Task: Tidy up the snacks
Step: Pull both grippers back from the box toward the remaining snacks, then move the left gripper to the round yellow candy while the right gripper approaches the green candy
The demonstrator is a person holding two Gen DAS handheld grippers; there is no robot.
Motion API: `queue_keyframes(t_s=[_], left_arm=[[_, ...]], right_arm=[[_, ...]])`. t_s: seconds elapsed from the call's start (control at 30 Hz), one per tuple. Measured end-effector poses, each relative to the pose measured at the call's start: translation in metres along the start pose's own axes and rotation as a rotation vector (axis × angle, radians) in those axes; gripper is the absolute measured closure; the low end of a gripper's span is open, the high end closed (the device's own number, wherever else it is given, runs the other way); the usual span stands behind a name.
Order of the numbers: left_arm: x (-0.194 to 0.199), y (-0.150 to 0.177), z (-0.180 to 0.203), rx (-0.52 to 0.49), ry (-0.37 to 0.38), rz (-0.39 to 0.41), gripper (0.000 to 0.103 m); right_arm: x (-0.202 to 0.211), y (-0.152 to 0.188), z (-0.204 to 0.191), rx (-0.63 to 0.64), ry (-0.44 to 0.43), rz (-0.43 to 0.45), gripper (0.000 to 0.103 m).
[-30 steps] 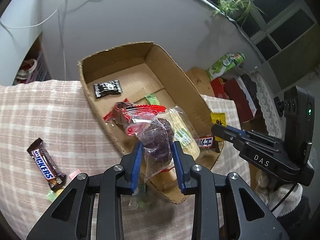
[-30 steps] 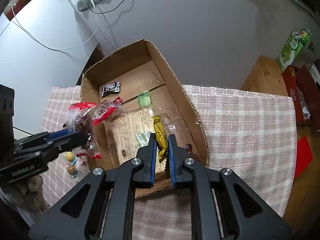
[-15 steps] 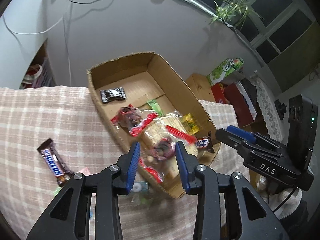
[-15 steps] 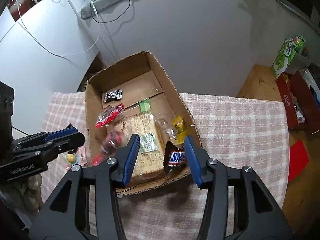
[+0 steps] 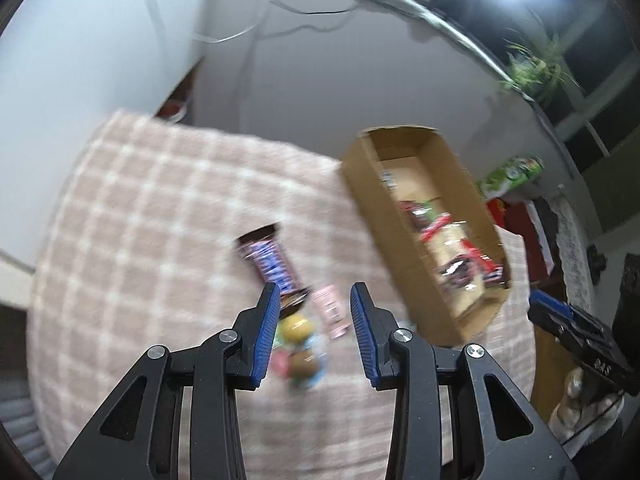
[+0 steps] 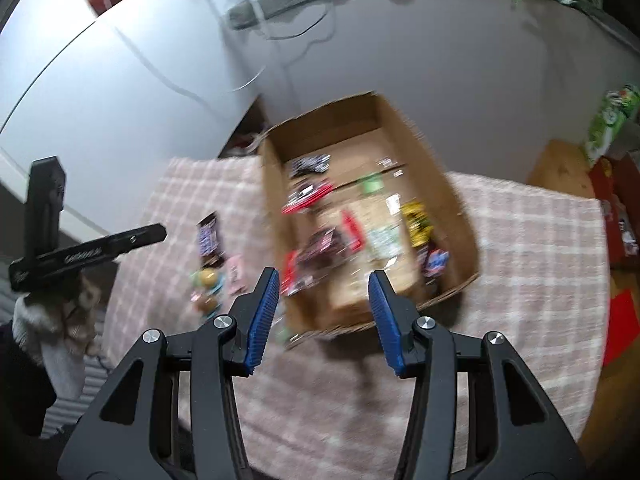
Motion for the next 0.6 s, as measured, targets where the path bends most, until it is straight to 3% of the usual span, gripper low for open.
queue_keyframes(t_s=[0.33, 0.43, 0.6], left_arm=[[-0.014, 0.021, -0.037, 0.05, -0.026, -0.049, 0.068], [-0.024, 0.027, -0.034, 0.041, -0.015, -0.068, 0.068], [-0.039, 0.034, -0.028, 0.012, -0.013, -0.091, 0.068]], right_arm=[[-0.036, 0.024, -0.073, 0.182, -0.101, -0.105, 0.054], [-0.053, 0.038, -0.082, 0.253, -0.062, -0.146, 0.054], [-0.076, 0.067, -0.072, 0.165, -0.079, -0.225, 0.063]])
Point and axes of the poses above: each gripper's, at about its wrist camera, not at the fingertips, and x roughly against the way its jaws point, z to its right, y to its underside, the point moved 9 cm from there along -x, roughly the way its jaws point, and after that the axes turned 11 degrees about x, right-handed, at the moved point
